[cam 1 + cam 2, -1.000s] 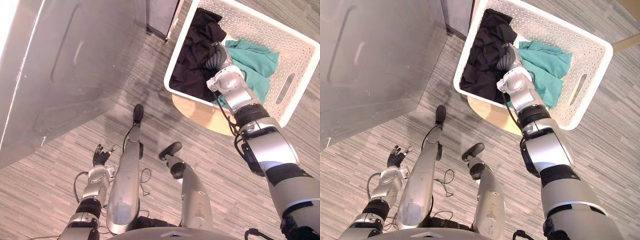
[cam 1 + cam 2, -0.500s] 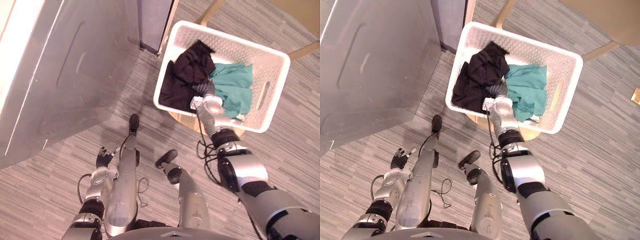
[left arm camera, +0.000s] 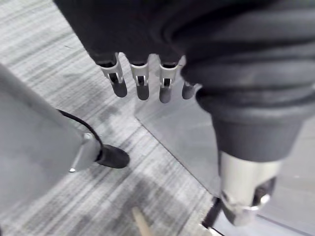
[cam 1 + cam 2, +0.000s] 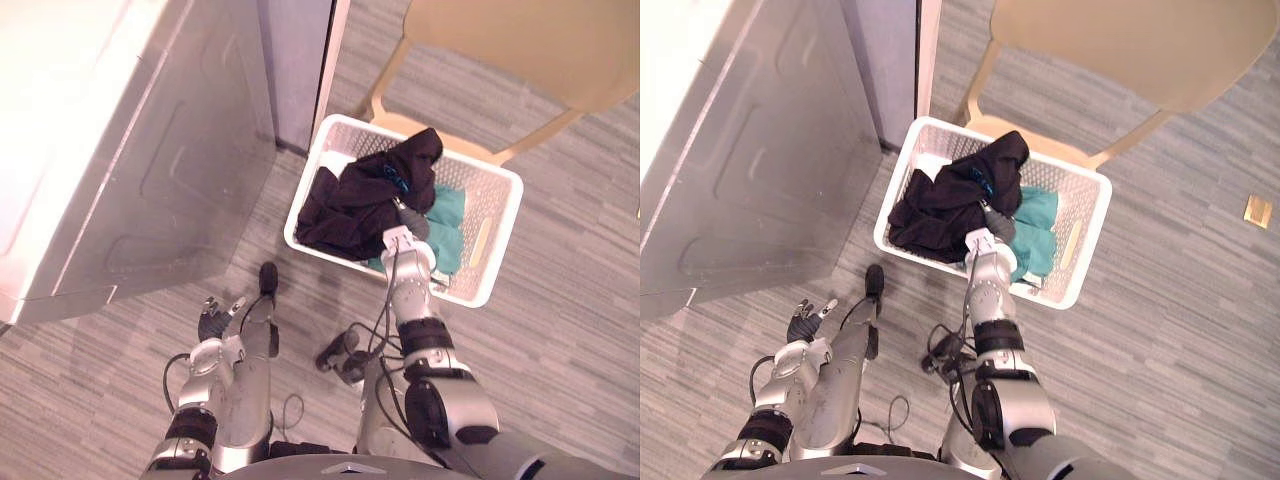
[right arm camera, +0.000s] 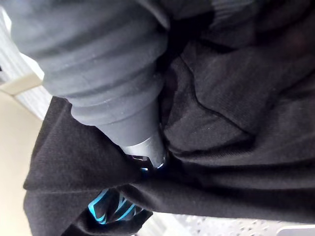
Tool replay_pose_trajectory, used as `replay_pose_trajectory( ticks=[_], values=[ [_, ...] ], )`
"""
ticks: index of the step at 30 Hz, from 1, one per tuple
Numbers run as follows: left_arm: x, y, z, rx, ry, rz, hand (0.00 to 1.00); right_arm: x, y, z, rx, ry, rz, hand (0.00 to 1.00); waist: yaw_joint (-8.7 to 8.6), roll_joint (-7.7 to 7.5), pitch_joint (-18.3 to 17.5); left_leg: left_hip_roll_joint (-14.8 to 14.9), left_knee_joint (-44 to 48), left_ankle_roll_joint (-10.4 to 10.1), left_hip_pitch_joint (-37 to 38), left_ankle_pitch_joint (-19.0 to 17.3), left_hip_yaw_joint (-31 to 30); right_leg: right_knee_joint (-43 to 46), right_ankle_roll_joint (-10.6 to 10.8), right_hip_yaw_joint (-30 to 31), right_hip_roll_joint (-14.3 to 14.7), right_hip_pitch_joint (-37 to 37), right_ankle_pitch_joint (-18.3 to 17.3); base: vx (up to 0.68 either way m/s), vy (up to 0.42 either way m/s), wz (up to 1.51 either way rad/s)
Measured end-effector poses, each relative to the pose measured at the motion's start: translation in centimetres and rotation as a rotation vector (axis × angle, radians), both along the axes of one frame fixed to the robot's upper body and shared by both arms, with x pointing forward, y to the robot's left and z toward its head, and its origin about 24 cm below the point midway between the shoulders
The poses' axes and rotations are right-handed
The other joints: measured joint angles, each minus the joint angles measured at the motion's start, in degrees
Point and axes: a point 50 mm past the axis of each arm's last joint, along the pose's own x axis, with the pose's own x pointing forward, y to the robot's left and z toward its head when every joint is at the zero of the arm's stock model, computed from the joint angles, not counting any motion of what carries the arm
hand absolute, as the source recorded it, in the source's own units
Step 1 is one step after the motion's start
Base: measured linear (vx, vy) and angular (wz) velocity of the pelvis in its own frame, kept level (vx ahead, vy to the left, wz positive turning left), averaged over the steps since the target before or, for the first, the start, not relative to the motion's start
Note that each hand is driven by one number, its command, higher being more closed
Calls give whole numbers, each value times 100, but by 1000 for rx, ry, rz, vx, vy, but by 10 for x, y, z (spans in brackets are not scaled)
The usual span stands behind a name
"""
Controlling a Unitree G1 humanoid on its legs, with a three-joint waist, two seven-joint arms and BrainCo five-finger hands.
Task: Pick up the laundry basket with both hands and put the clothes into the washing machine.
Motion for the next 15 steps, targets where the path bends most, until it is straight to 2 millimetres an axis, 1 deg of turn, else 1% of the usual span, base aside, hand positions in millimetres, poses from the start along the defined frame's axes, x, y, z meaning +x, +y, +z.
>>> replay_pose_trajectory(
  ticks=[1, 3, 4, 6, 7, 8, 9, 10, 11, 12, 14, 15],
  values=[
    [-1, 1, 2, -1, -12, 0, 0, -3, -2, -1, -1, -2, -6, 100, -13, -3, -2, -36, -38, 1, 85, -4, 5, 48, 11, 4, -52, 54, -40, 7, -53, 16],
    [-4, 3, 11, -61, -86, 38, 0, -13, -8, -7, -3, -7, -32, 100, -98, 19, -26, -120, -81, 32, 268, -30, -16, 131, 34, -25, -149, 220, -111, 3, -51, 13],
    [-3, 3, 13, -86, -102, 51, 0, -15, -10, -9, -3, -2, -39, 100, -108, 20, -27, -141, -98, 33, 330, -30, -21, 146, 48, -31, -171, 270, -124, 13, -50, 12],
    [-4, 2, 25, -197, -192, 107, 0, -31, -16, -15, -2, -9, -70, 100, -125, 15, -63, -213, -137, 59, 550, -50, -56, 143, 112, -96, -237, 521, -165, 31, -61, 20],
    [-5, 2, 34, -278, -253, 150, 0, -42, -18, -22, 2, 0, -84, 100, -165, 22, -259, -264, -138, 84, 621, -83, -98, 108, 137, -209, -271, 661, -180, 41, -53, 23],
    [-6, 2, 37, -307, -274, 171, 0, -46, -18, -24, 2, 2, -84, 100, -177, 21, -357, -277, -136, 91, 638, -95, -108, 76, 143, -239, -272, 709, -181, 65, -46, 24],
    [-6, 2, 44, -358, -327, 211, 0, -53, -16, -25, 5, -6, -82, 100, -220, 22, -487, -307, -140, 114, 749, -111, -145, 4, 163, -313, -271, 883, -183, 71, -41, 18],
    [-5, 2, 53, -403, -384, 242, 0, -59, -16, -23, 0, -22, -82, 100, -252, 22, -598, -338, -142, 127, 876, -122, -173, -54, 194, -369, -279, 1060, -187, 77, -53, 17],
    [-4, 1, 57, -427, -407, 246, 0, -61, -16, -22, -2, -30, -84, 100, -248, 21, -679, -349, -145, 141, 920, -142, -176, -72, 210, -379, -282, 1125, -191, 50, -47, 11],
    [-2, -2, 62, -492, -436, 259, 0, -64, -17, -19, -3, -44, -88, 100, -252, 24, -857, -364, -153, 147, 1013, -169, -178, -137, 232, -399, -281, 1238, -189, 46, -50, 3],
    [-2, -5, 68, -544, -464, 258, 0, -67, -18, -15, -15, -64, -93, 100, -277, 25, -1018, -376, -167, 144, 1147, -204, -173, -218, 267, -408, -268, 1395, -184, 46, -52, -1],
    [-3, -8, 76, -576, -503, 249, 0, -72, -19, -14, -47, -72, -97, 100, -297, 25, -1187, -376, -261, 142, 1319, -209, -166, -339, 312, -420, -230, 1555, -158, 43, -54, -3]
  ],
)
